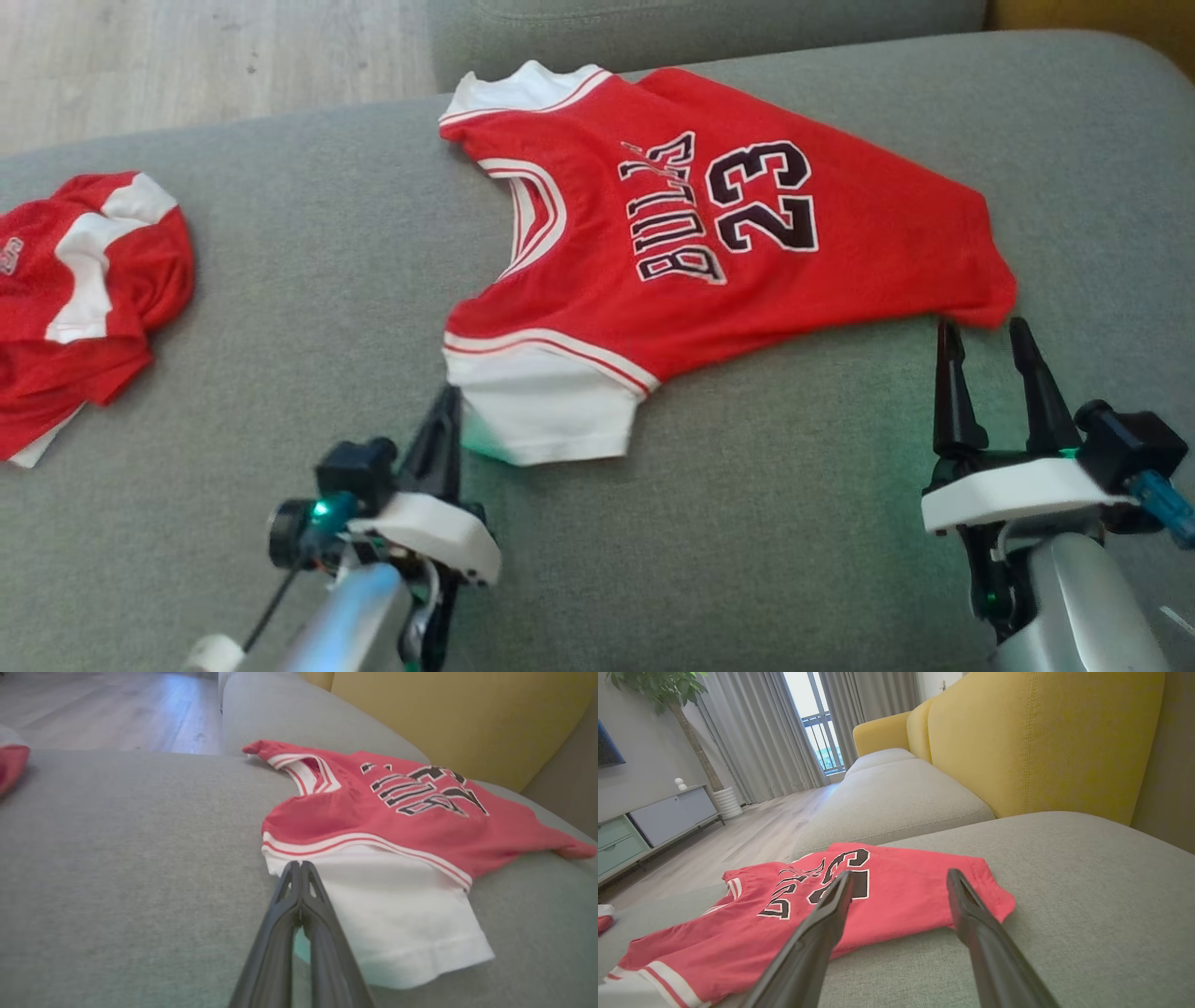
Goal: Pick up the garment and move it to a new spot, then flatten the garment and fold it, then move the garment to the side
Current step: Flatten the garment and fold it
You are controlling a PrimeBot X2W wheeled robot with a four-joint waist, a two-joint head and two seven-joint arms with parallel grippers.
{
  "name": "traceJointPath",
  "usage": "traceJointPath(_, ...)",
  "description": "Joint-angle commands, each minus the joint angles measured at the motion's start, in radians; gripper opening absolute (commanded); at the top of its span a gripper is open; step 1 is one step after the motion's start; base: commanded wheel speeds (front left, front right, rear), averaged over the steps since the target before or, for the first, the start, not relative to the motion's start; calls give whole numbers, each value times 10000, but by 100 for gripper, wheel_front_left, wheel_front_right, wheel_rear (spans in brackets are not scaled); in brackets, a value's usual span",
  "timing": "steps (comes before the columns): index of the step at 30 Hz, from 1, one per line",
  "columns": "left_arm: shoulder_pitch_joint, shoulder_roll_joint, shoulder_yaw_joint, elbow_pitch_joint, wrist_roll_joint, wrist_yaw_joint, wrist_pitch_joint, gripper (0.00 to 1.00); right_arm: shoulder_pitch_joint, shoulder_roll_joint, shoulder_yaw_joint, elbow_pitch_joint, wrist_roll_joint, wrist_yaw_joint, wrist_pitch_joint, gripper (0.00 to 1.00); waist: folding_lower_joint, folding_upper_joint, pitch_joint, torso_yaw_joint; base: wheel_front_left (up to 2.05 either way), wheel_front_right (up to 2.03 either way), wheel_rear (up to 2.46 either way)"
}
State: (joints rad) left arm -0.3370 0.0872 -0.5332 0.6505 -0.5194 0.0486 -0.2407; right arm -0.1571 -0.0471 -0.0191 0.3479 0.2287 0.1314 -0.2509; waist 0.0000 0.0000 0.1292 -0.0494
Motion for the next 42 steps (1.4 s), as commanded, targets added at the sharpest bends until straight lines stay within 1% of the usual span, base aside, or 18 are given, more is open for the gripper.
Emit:
traceJointPath(1,-250,235,511,-442,-28,92,-175,0,-354,-32,236,-282,55,-7,-108,100,0,0,-70,78,0,0,0)
traceJointPath(4,-163,404,860,-880,70,151,-201,0,-335,-32,253,-270,66,-7,-108,100,0,0,-151,195,0,0,0)
traceJointPath(7,-25,502,1013,-1104,171,14,-206,0,-337,-32,352,-224,75,-7,-101,100,0,0,-218,277,0,0,0)
traceJointPath(8,17,521,1017,-1075,189,-21,-206,26,-333,-32,379,-197,69,-7,-93,100,0,0,-243,302,0,0,0)
traceJointPath(9,43,542,1054,-1064,216,0,-207,100,-327,-32,394,-173,62,-7,-88,100,0,0,-258,324,0,0,0)
traceJointPath(14,278,595,1571,-1379,252,153,-208,100,-248,-32,319,-143,55,-7,-90,100,0,0,-307,505,0,0,0)
traceJointPath(17,651,574,2036,-1856,233,123,-209,100,-90,-32,241,-171,53,-7,-92,100,0,0,-369,651,0,0,0)
traceJointPath(19,973,550,2249,-2206,325,39,-209,100,75,-32,178,-182,97,-7,-95,100,0,0,-425,763,0,0,0)
traceJointPath(22,1497,414,2477,-2657,409,-200,-209,100,307,-32,84,-177,188,-7,-98,100,0,0,-499,900,0,0,0)
traceJointPath(26,1937,189,2623,-2887,474,-518,-209,100,429,-32,5,-199,245,-7,-101,100,0,0,-531,1012,0,0,0)
traceJointPath(30,1922,44,2363,-2787,634,-926,-210,100,368,-32,48,-227,252,-7,-102,100,0,0,-518,1032,0,0,0)
traceJointPath(34,1654,1,1827,-2279,768,-1246,-19,100,241,-32,113,-267,232,-7,-96,100,0,0,-380,951,0,0,0)
traceJointPath(37,1379,-1,1545,-1771,838,-1314,435,100,166,-32,171,-309,235,-7,-93,100,0,0,-223,824,0,0,0)
traceJointPath(42,1040,-63,1507,-1219,715,-1230,821,100,110,-32,221,-325,232,-7,-94,100,0,0,-5,624,0,0,0)
